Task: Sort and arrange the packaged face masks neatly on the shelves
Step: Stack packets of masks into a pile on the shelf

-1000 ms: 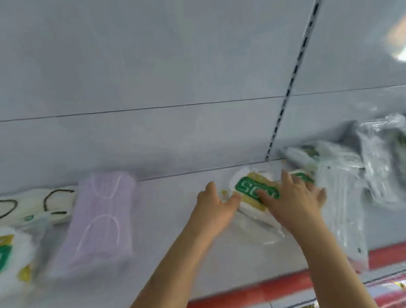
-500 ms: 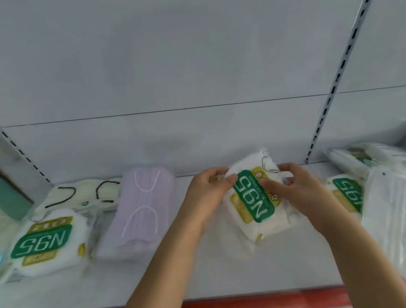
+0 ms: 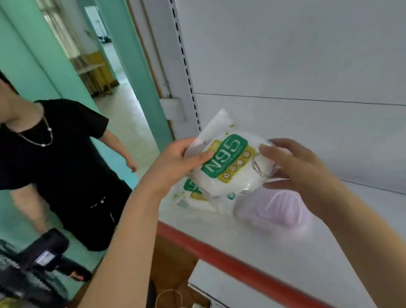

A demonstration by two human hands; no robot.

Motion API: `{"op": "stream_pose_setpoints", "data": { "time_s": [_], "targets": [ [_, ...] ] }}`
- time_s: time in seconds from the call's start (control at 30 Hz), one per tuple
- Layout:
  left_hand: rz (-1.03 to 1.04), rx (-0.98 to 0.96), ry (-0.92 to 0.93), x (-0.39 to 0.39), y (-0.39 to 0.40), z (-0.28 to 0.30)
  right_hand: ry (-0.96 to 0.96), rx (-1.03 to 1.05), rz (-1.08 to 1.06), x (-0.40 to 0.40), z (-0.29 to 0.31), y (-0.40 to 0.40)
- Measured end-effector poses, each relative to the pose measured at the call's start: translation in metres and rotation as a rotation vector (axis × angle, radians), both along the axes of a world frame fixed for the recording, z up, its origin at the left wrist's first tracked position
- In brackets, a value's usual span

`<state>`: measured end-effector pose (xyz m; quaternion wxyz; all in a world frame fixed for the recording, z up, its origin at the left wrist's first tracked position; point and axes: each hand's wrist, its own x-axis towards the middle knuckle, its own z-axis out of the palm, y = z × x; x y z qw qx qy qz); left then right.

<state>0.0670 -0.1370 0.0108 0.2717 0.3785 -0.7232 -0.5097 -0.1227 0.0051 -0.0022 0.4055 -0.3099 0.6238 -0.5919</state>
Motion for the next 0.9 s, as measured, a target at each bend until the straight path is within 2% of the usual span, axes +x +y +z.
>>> {"op": "stream_pose_setpoints", "data": {
  "time_s": [0.07, 0.17, 0.23, 0.3, 0.33, 0.4, 0.47, 0.5, 0.6, 0.63, 0.7, 0.83, 0.9],
  "targets": [
    [0.041, -0.101, -0.068, 0.01, -0.018, 0.005, 0.045, 0.062, 0.03, 0.012, -0.002, -0.012],
    [0.326, -0.183, -0.113, 0.017, -0.031, 0.002, 0.07, 0.133, -0.048, 0.037, -0.019, -0.024],
    [0.478, -0.076, -0.215, 0.024, -0.02, -0.006, 0.416, 0.253, -0.009, 0.048, -0.035, -0.028],
    [0.424, 0.109, -0.351, 0.026, -0.008, -0.022, 0.693, 0.33, 0.056, 0.053, -0.046, -0.03],
    [0.353, 0.169, -0.423, 0.027, -0.003, -0.03, 0.727, 0.326, 0.056, 0.054, -0.046, -0.031],
    [0.267, 0.198, -0.467, 0.028, -0.004, -0.044, 0.733, 0.298, 0.017, 0.054, -0.043, -0.036],
    [0.263, 0.268, -0.391, 0.028, -0.007, -0.044, 0.676, 0.337, 0.045, 0.052, -0.038, -0.045],
    [0.263, 0.317, -0.346, 0.027, -0.009, -0.043, 0.553, 0.371, 0.091, 0.052, -0.036, -0.05],
    [0.197, 0.452, -0.269, 0.023, -0.013, -0.042, -0.054, 0.363, 0.153, 0.061, -0.035, -0.058],
    [0.177, 0.487, -0.26, 0.023, -0.012, -0.042, -0.137, 0.326, 0.143, 0.066, -0.037, -0.061],
    [0.183, 0.493, -0.24, 0.023, -0.011, -0.042, -0.097, 0.267, 0.115, 0.074, -0.041, -0.067],
    [0.245, 0.324, -0.039, 0.02, -0.011, -0.026, -0.013, 0.159, 0.067, 0.076, -0.025, -0.056],
    [0.186, 0.234, 0.032, 0.0, 0.0, -0.005, 0.083, 0.074, -0.007, 0.054, -0.007, -0.04]
  ]
}}
